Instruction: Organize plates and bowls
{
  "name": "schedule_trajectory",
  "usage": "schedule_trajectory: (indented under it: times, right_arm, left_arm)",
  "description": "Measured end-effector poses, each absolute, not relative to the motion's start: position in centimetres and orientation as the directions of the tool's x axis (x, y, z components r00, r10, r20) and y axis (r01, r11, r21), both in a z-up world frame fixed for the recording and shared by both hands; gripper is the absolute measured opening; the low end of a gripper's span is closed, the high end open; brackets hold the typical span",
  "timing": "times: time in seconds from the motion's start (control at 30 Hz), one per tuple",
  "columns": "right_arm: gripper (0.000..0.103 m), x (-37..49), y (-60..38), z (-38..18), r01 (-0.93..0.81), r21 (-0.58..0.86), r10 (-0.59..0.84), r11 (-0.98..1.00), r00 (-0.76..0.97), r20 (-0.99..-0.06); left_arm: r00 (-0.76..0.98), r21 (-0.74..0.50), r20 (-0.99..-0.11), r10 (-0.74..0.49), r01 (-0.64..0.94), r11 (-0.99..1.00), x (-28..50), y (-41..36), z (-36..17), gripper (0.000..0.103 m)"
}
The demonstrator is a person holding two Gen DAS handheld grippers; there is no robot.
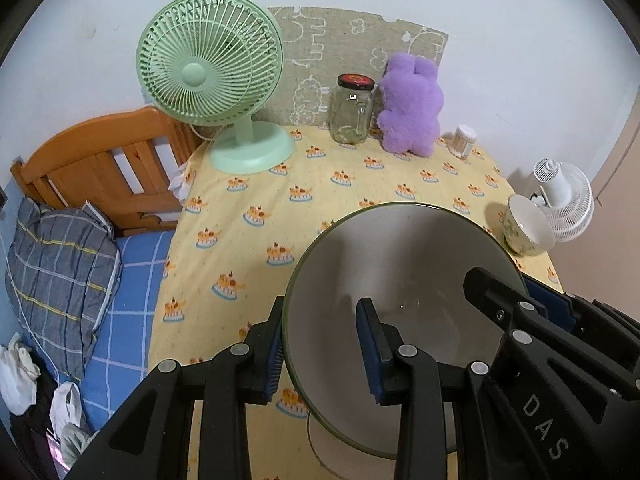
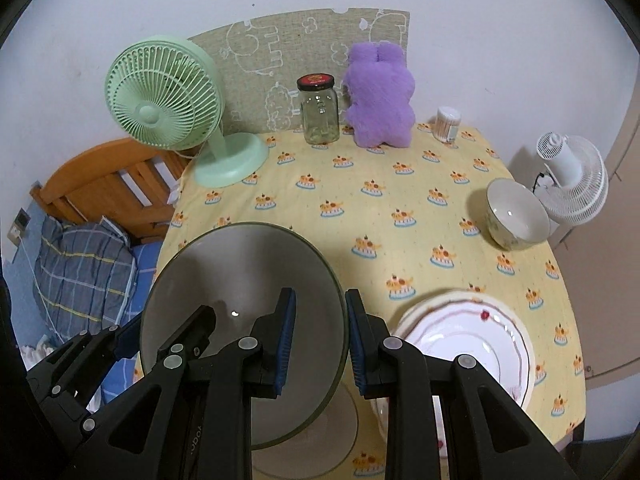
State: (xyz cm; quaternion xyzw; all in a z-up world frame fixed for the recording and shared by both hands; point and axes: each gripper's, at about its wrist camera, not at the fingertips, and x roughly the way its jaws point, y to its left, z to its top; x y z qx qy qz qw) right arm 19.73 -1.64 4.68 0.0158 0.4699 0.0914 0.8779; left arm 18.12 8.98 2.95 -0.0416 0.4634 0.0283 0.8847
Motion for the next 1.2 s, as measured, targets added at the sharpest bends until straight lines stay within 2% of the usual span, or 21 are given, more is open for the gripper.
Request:
schedule_trajectory:
  times: [0.83, 1.2]
  right_arm:
    - [0.028, 13.4, -2.2, -1.8, -0.069, 0.077, 0.099, 0.995, 0.421, -0.902]
    - [0.028, 13.8, -1.9, -3.3, -0.076, 0.071, 0.095, 0.995, 0.4, -0.911]
  left_arm:
    - [0.444, -0.115, -0.892, -0.084, -0.042, 0.993, 12.8, 8.6, -3.9, 0.033]
    - [0.426, -0.095, -0.903, -0.059, -0.064, 0.993, 13.2, 8.6, -5.2, 0.032]
